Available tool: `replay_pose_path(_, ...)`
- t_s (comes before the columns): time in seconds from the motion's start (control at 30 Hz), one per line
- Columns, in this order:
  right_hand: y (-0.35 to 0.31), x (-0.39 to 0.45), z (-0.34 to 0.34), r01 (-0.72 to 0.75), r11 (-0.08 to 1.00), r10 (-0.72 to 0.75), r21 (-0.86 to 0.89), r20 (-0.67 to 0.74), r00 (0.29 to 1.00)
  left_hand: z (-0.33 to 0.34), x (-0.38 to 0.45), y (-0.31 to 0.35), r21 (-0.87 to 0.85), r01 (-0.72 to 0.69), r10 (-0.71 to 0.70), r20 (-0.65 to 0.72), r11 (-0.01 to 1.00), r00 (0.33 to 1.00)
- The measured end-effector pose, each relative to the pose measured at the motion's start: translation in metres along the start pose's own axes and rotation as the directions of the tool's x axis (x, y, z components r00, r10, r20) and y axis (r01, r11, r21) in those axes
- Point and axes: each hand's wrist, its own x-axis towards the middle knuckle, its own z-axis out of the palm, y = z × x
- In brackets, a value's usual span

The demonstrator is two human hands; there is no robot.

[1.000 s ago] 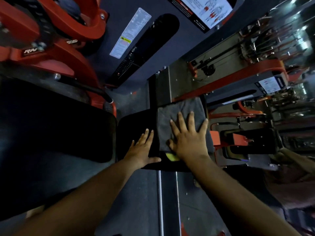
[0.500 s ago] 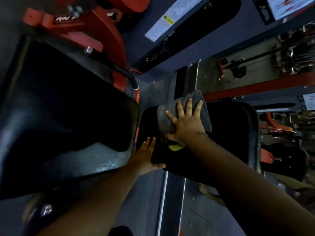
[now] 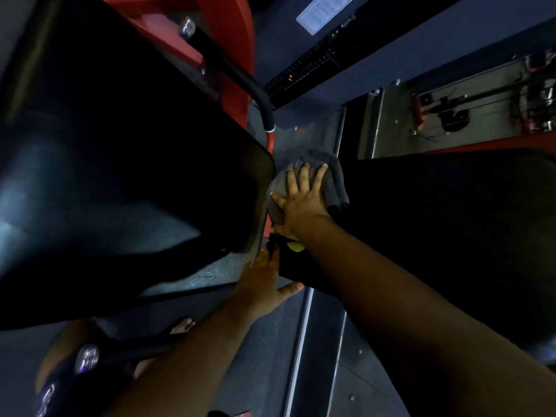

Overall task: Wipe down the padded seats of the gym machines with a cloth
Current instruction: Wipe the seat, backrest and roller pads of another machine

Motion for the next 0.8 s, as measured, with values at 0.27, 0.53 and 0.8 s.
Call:
replay_pose_path(0.27, 0.041, -0.049, 0.003, -0.035, 0.996, 0.037, 0.079, -0.017, 0.999, -0.009, -0.015, 0.028, 0.09, -0.057, 0.051, 0.064, 0.994, 0.997)
replay_pose_path(0.53, 0.131, -0.173, 0.009, -0.18, 0.976, 0.189, 0.119, -0.07, 0.98, -0.028, -0.036, 0.104, 0.141, -0.159, 0.14, 0.131, 0.977, 0.981)
replay_pose_path(0.8, 0.162, -0.268, 0.026, -0.277, 0.948, 0.292, 0.156, -0.081, 0.953, -0.022, -0.056, 0.146, 0.169, -0.176, 0.152, 0.146, 0.97, 0.978)
